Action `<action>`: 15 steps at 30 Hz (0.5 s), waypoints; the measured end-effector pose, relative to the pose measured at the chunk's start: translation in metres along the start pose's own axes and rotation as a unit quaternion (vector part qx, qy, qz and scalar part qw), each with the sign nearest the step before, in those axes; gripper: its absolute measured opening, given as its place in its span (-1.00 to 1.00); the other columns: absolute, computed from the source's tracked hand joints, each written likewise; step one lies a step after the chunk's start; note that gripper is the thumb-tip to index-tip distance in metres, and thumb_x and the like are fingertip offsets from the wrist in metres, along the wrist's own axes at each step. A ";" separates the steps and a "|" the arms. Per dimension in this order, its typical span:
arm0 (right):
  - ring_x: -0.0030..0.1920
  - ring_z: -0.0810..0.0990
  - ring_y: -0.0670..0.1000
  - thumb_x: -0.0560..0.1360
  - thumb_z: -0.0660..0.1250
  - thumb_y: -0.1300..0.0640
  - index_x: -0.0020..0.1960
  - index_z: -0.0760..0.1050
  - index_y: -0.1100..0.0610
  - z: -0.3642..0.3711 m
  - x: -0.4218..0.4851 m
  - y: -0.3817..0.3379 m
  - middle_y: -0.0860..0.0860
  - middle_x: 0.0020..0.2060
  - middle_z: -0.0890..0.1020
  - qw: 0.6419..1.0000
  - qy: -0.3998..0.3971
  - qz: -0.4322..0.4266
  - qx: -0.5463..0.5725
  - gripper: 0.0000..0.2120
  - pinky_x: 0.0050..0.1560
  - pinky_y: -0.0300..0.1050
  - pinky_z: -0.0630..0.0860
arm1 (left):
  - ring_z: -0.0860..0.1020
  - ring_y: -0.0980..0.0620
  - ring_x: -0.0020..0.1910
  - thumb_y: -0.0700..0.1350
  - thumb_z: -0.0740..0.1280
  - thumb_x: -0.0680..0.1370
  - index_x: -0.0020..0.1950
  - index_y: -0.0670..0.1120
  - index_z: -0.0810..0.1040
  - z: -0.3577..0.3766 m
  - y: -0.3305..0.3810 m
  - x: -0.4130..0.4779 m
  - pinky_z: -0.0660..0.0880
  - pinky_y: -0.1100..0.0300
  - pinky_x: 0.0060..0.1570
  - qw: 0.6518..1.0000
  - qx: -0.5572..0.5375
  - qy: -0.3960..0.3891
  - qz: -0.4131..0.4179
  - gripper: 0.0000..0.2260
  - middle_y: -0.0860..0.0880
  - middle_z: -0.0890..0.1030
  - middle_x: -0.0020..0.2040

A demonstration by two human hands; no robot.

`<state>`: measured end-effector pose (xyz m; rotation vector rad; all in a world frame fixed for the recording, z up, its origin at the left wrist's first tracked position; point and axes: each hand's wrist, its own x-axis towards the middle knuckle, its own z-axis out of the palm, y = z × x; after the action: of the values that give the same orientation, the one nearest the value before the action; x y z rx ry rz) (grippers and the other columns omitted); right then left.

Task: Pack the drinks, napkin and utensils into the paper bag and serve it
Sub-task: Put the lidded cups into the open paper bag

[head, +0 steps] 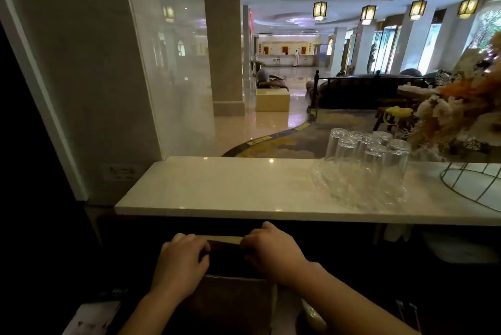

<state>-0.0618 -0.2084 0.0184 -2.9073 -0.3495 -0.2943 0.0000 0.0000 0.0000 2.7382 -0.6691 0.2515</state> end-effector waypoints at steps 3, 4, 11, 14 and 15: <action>0.09 0.48 0.08 0.56 0.29 0.03 0.19 0.55 -0.02 0.006 -0.001 -0.001 -0.01 0.08 0.60 0.999 -0.044 0.026 -0.009 -0.77 -0.10 -0.05 0.49 | 0.29 0.11 0.33 0.04 0.32 0.55 0.12 0.16 0.58 0.004 -0.006 -0.003 0.32 0.11 0.30 0.999 -0.046 -0.016 -0.022 -0.84 0.24 0.53 0.11; 0.08 0.52 0.09 0.55 0.29 0.03 0.17 0.55 -0.01 0.007 -0.002 -0.004 0.01 0.07 0.60 0.997 -0.064 0.038 -0.018 -0.79 -0.07 -0.01 0.53 | 0.24 0.09 0.39 0.02 0.34 0.55 0.13 0.15 0.59 0.006 -0.008 -0.005 0.29 0.10 0.36 0.996 -0.079 -0.026 -0.040 -0.83 0.23 0.53 0.14; -0.04 0.58 0.14 0.51 0.29 0.15 0.08 0.55 0.09 0.012 -0.004 -0.001 0.09 0.03 0.55 0.994 -0.091 0.059 -0.015 -0.83 -0.14 -0.05 0.49 | 0.02 0.04 0.53 0.13 0.42 0.44 0.42 0.21 0.35 0.002 -0.009 -0.012 0.11 0.11 0.48 0.987 -0.106 -0.105 -0.050 -0.44 0.14 0.29 0.46; 0.01 0.56 0.10 0.50 0.33 0.16 0.09 0.54 0.08 0.010 -0.010 0.001 0.08 0.09 0.51 0.994 -0.085 0.066 0.004 -0.84 -0.03 -0.06 0.51 | -0.11 0.02 0.55 0.27 0.37 0.35 0.51 0.25 0.12 -0.001 -0.006 -0.016 0.09 0.05 0.50 0.984 -0.067 -0.159 -0.039 -0.22 0.09 0.05 0.56; 0.03 0.55 0.08 0.51 0.33 0.17 0.10 0.54 0.07 0.009 -0.013 0.002 0.07 0.10 0.51 0.994 -0.082 0.070 0.010 -0.83 -0.02 -0.09 0.49 | -0.16 0.01 0.55 0.32 0.35 0.32 0.53 0.25 0.05 -0.002 -0.005 -0.018 0.07 0.04 0.51 0.983 -0.052 -0.175 -0.035 -0.15 0.10 -0.01 0.57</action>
<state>-0.0722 -0.2112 0.0068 -2.9248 -0.1705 -0.0314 -0.0132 0.0122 -0.0037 2.7210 -0.6502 -0.2794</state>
